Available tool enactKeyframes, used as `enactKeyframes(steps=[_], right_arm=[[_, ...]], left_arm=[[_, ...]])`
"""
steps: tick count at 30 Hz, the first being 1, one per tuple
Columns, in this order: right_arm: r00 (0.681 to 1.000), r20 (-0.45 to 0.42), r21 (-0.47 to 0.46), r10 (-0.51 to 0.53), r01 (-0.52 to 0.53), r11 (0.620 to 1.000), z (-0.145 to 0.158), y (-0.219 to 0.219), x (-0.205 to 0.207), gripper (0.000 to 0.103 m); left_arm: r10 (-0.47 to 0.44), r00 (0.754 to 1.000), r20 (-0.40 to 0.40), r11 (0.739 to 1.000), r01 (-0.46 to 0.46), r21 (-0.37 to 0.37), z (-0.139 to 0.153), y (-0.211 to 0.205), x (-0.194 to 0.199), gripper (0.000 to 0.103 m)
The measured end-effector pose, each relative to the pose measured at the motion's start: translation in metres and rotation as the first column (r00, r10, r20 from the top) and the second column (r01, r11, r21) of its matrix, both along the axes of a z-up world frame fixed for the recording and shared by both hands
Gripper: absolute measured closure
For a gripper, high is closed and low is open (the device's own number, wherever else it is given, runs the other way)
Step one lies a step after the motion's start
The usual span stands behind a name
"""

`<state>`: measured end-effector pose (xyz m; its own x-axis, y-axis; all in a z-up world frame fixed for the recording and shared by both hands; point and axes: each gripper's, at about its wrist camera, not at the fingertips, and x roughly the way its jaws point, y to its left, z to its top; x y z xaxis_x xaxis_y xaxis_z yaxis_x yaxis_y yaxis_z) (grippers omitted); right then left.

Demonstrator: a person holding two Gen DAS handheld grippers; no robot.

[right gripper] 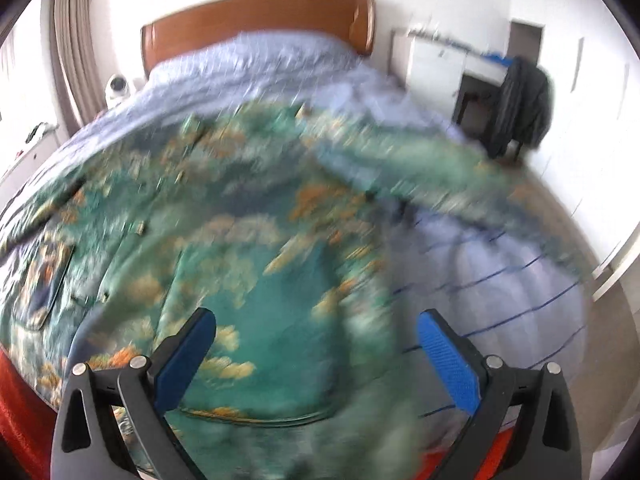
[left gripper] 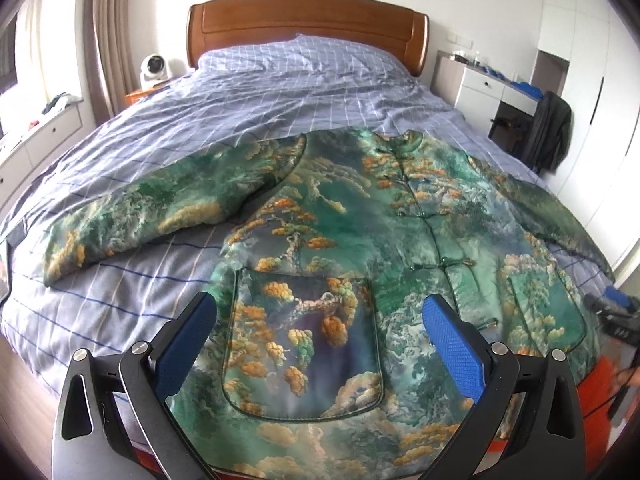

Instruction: Fold large clothes

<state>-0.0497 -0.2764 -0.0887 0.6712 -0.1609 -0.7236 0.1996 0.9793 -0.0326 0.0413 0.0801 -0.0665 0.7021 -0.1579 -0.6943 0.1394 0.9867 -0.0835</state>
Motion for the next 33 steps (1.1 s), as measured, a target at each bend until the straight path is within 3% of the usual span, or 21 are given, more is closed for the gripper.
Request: enactKeyframes(steps=[6, 9, 12, 15, 18, 20, 23, 24, 25, 27, 28, 29, 32, 33], right_arm=[[0.99, 0.042, 0.093, -0.132, 0.127, 0.987, 0.008, -0.09, -0.014, 0.0], [0.949, 0.129, 0.227, -0.286, 0.253, 0.94, 0.016, -0.159, -0.029, 0.0], [0.882, 0.145, 0.439, -0.449, 0.349, 0.828, 0.006, -0.229, -0.038, 0.0], [0.823, 0.097, 0.639, -0.56, 0.38, 0.669, -0.024, -0.277, -0.037, 0.0], [0.772, 0.081, 0.758, -0.63, 0.363, 0.542, -0.052, -0.305, -0.031, 0.005], [0.721, 0.044, 0.792, -0.691, 0.397, 0.464, -0.068, -0.321, -0.024, 0.015], [0.639, -0.021, 0.817, -0.769, 0.454, 0.355, -0.086, -0.335, -0.018, 0.042], [0.625, -0.029, 0.813, -0.78, 0.469, 0.346, -0.087, -0.338, -0.017, 0.064], [0.618, -0.03, 0.792, -0.785, 0.494, 0.359, -0.084, -0.338, -0.013, 0.085], [0.634, 0.024, 0.714, -0.773, 0.53, 0.457, -0.062, -0.33, -0.004, 0.089], [0.654, 0.074, 0.664, -0.753, 0.531, 0.527, -0.045, -0.319, -0.002, 0.09], [0.698, 0.153, 0.582, -0.7, 0.509, 0.634, -0.018, -0.3, 0.007, 0.09], [0.83, 0.323, 0.345, -0.454, 0.343, 0.874, 0.051, -0.227, 0.034, 0.091], [0.857, 0.358, 0.278, -0.37, 0.28, 0.919, 0.068, -0.202, 0.04, 0.091]], left_arm=[[0.005, 1.0, -0.013, 1.0, -0.005, 0.007, -0.001, -0.004, 0.005, 0.0], [-0.003, 1.0, -0.011, 1.0, 0.003, 0.023, 0.001, -0.008, 0.004, 0.0], [-0.008, 1.0, -0.013, 1.0, 0.009, 0.028, 0.001, -0.013, 0.006, 0.0], [-0.011, 1.0, -0.022, 1.0, 0.011, 0.024, 0.0, -0.017, 0.009, 0.0], [-0.016, 0.999, -0.031, 0.999, 0.017, 0.027, -0.002, -0.018, 0.01, 0.0], [-0.016, 0.999, -0.031, 0.999, 0.017, 0.037, -0.003, -0.018, 0.01, 0.0], [-0.005, 1.0, -0.03, 0.999, 0.007, 0.047, -0.004, -0.013, 0.009, 0.0], [0.004, 1.0, -0.03, 0.999, -0.003, 0.051, -0.005, -0.01, 0.009, 0.0], [0.012, 0.999, -0.031, 0.999, -0.01, 0.053, -0.006, -0.007, 0.008, 0.0], [0.028, 0.999, -0.032, 0.998, -0.027, 0.059, -0.008, -0.001, 0.008, 0.0], [0.035, 0.999, -0.029, 0.998, -0.034, 0.062, -0.009, 0.002, 0.008, 0.0], [0.043, 0.999, -0.024, 0.997, -0.041, 0.066, -0.01, 0.004, 0.009, 0.0], [0.052, 0.998, -0.023, 0.996, -0.05, 0.071, -0.015, 0.006, 0.013, 0.0], [0.049, 0.998, -0.031, 0.996, -0.047, 0.069, -0.017, 0.005, 0.016, 0.0]])
